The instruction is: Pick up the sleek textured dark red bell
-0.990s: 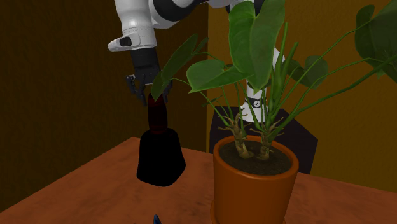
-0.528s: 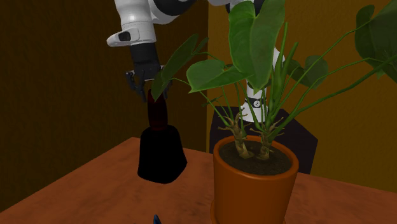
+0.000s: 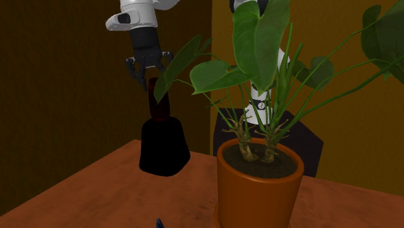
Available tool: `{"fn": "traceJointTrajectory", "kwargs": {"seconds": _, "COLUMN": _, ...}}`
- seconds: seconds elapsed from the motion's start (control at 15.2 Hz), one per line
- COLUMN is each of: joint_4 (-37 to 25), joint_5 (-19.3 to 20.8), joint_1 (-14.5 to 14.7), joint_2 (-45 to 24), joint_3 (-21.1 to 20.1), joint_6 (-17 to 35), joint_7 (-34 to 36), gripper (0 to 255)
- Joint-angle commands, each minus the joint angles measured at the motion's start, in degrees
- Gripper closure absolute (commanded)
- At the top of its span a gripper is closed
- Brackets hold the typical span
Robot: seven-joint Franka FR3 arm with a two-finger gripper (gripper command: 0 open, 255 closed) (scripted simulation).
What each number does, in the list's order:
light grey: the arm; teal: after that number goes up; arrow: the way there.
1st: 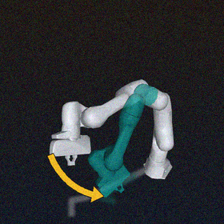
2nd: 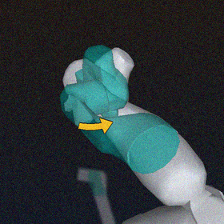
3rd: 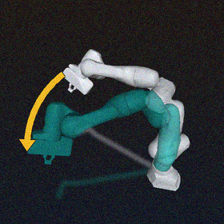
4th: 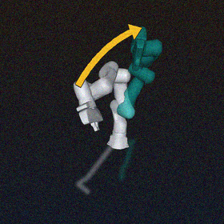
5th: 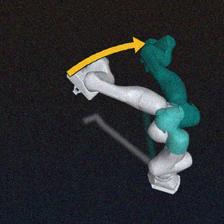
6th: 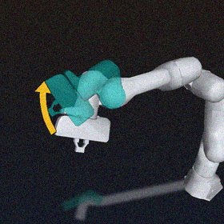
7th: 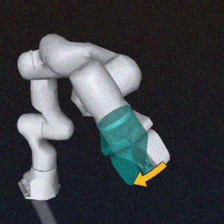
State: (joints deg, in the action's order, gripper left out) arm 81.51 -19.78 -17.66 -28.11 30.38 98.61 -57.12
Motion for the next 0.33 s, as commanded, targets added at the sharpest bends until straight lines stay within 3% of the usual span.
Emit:
{"fn": "traceJointTrajectory", "kwargs": {"seconds": 0.0, "joint_4": -1.05, "joint_5": 0.21, "joint_1": 0.0, "joint_2": 0.49, "joint_3": 0.12, "joint_6": -1.22, "joint_7": 0.33, "gripper": 255}}
{"fn": "traceJointTrajectory", "kwargs": {"seconds": 0.26, "joint_4": -2.52, "joint_5": 0.35, "joint_1": -0.19, "joint_2": 0.64, "joint_3": 0.18, "joint_6": -2.77, "joint_7": 0.6, "gripper": 255}}
